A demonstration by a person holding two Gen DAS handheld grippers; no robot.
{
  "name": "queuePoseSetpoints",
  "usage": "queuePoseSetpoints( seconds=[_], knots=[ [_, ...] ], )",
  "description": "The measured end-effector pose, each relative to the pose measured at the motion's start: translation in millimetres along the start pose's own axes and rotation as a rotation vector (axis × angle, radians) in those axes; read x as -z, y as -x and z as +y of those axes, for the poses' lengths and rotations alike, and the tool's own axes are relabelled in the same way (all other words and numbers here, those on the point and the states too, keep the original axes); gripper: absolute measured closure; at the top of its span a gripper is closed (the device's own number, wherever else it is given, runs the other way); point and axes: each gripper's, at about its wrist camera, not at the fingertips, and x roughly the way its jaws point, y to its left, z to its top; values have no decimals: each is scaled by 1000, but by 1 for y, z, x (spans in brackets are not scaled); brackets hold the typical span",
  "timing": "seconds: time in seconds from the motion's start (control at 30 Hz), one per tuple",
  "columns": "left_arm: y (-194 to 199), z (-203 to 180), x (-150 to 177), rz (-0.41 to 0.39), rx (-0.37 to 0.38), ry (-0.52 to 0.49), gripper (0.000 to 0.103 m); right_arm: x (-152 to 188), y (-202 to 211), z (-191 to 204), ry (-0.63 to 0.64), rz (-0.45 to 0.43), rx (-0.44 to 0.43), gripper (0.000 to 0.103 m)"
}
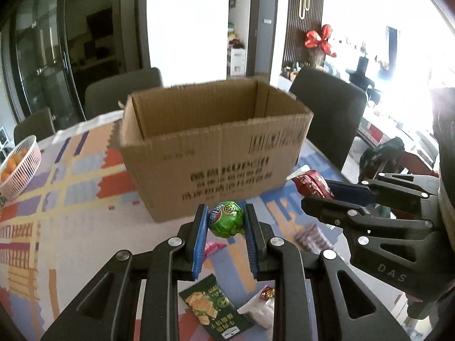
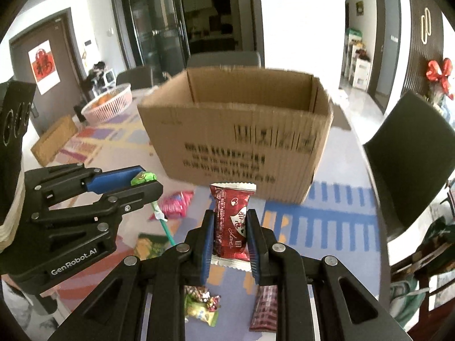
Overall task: Organize snacks
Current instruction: 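Carry the green candy and red snack over the box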
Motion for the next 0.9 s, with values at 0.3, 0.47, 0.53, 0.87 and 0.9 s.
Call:
queuePoseSetpoints(
  seconds=[0.3,0.47,0.53,0.87,0.9],
  knots=[
    [27,7,-35,-106,-30,7,78,-37,27,5,4,-115,11,80],
    [36,13,-57,-152,-52,8,78,-60,37,5,1,-165,15,80],
    [37,15,-66,-163,-62,6,78,-70,39,5,-4,-181,11,80],
    [34,30,-105,-198,-94,-6,78,-109,38,6,8,-213,19,80],
    [32,32,-107,-197,-94,-4,78,-112,35,5,9,-210,17,80]
  ],
)
